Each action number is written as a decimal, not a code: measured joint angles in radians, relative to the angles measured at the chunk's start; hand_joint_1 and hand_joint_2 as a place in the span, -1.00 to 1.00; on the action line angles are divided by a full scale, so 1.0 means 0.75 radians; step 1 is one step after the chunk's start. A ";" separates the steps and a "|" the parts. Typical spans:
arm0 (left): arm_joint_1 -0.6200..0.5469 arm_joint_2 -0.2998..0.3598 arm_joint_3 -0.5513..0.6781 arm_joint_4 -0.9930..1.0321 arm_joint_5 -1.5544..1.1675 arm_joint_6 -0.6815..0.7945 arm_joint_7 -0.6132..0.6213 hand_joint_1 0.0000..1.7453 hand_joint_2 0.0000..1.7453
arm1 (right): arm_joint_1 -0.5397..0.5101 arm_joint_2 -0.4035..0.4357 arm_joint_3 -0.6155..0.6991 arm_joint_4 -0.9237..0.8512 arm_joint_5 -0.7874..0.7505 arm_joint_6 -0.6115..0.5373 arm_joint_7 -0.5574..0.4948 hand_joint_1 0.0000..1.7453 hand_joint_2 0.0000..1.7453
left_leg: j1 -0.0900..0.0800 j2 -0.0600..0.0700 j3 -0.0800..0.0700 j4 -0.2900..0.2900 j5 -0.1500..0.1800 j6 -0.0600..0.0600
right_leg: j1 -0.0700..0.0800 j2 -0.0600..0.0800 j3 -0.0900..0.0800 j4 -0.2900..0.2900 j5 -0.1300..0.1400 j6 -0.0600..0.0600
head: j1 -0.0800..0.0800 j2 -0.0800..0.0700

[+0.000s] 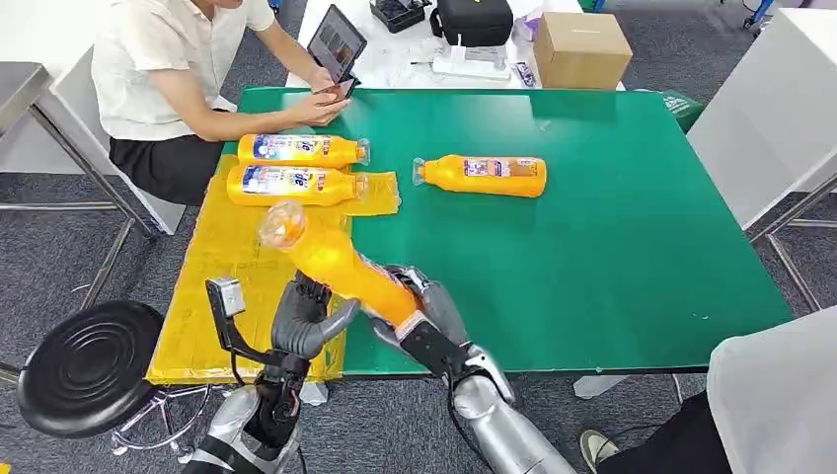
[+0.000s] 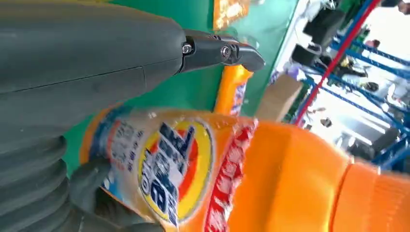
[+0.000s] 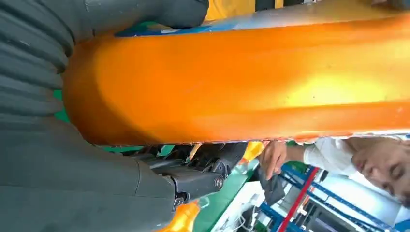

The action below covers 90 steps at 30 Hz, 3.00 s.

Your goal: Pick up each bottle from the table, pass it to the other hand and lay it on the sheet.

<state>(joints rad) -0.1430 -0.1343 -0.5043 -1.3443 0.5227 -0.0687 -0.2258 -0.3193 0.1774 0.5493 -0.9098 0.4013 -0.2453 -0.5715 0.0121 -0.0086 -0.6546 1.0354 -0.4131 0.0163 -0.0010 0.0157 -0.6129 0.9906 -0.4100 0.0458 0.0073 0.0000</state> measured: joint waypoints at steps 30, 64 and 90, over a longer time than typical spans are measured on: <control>-0.088 0.015 -0.014 0.108 0.176 -0.086 0.064 1.00 1.00 | -0.040 0.040 0.042 0.126 0.022 -0.058 -0.008 0.68 1.00 | 0.000 0.000 0.000 0.000 0.000 0.000 | 0.000 0.000 0.000 0.000 0.000 0.000 | 0.000 0.000; -0.281 0.083 0.146 0.279 -1.229 0.849 -0.147 -0.04 1.00 | -0.031 0.054 0.167 0.238 0.103 -0.118 -0.078 -1.00 1.00 | 0.001 0.000 -0.001 0.000 0.001 0.000 | 0.000 0.000 -0.001 0.001 0.000 0.000 | -0.001 0.000; -0.724 0.016 0.173 1.068 -1.941 0.349 0.054 -0.76 1.00 | -0.048 0.094 0.142 0.233 0.111 -0.041 -0.098 -1.00 1.00 | 0.000 -0.001 0.000 0.000 0.002 0.000 | 0.000 -0.001 0.000 0.001 0.001 0.000 | 0.001 0.000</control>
<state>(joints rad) -0.6861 -0.1221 -0.3746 -0.5436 -0.9334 0.1933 -0.1854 -0.3556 0.2476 0.6561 -0.7351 0.4845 -0.2762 -0.6447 0.0122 -0.0091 -0.6548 1.0355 -0.4115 0.0165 -0.0011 0.0148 -0.6129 0.9916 -0.4095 0.0457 0.0076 0.0000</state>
